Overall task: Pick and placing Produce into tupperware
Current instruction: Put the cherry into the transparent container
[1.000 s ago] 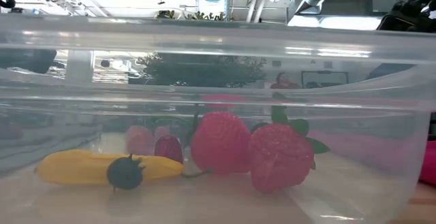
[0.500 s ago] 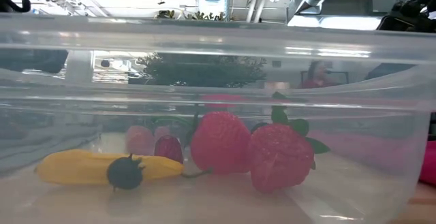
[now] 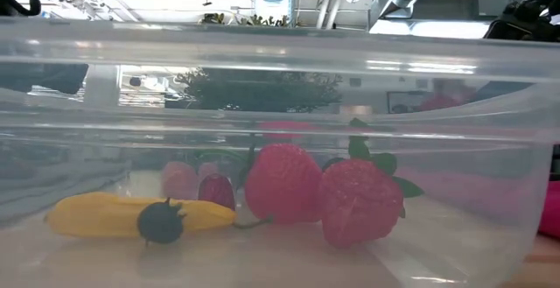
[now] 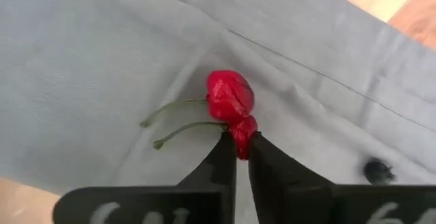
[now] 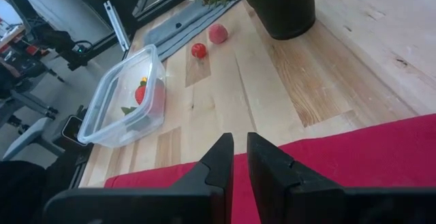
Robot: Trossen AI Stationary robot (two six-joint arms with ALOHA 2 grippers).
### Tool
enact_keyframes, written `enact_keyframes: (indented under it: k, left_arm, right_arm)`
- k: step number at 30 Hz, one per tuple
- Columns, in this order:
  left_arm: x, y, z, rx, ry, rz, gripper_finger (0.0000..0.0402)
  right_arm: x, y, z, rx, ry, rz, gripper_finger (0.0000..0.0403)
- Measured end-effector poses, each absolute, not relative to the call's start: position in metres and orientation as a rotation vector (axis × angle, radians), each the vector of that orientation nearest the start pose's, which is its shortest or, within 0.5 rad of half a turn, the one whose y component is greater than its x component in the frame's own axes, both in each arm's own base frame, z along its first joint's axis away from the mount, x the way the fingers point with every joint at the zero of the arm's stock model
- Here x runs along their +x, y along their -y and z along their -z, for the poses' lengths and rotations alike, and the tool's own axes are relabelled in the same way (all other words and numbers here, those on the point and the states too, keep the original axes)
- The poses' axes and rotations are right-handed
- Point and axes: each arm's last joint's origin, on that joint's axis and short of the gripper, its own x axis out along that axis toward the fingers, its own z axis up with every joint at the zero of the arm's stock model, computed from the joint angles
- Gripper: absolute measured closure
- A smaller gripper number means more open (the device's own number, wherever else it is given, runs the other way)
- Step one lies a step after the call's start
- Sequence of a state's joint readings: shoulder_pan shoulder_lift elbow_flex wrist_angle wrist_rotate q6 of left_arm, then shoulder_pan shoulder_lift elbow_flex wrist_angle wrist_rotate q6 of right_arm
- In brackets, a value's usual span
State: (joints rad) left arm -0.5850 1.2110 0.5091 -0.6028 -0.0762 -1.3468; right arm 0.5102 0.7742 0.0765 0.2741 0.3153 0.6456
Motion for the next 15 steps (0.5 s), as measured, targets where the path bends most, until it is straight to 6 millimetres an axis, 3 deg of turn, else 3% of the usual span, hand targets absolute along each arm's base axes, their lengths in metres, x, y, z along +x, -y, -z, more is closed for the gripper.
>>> enact_keyframes:
  k: [7, 15]
  left_arm:
    - [0.159, 0.109, -0.155, -0.793, -1.233, -0.319, 0.0368]
    - [0.184, 0.129, -0.2, -0.782, -1.002, -0.163, 0.0378]
  right_arm:
    - [0.13, -0.063, -0.137, 0.466, -0.433, -0.059, 0.0337]
    - [0.13, -0.063, -0.137, 0.465, -0.433, -0.059, 0.0337]
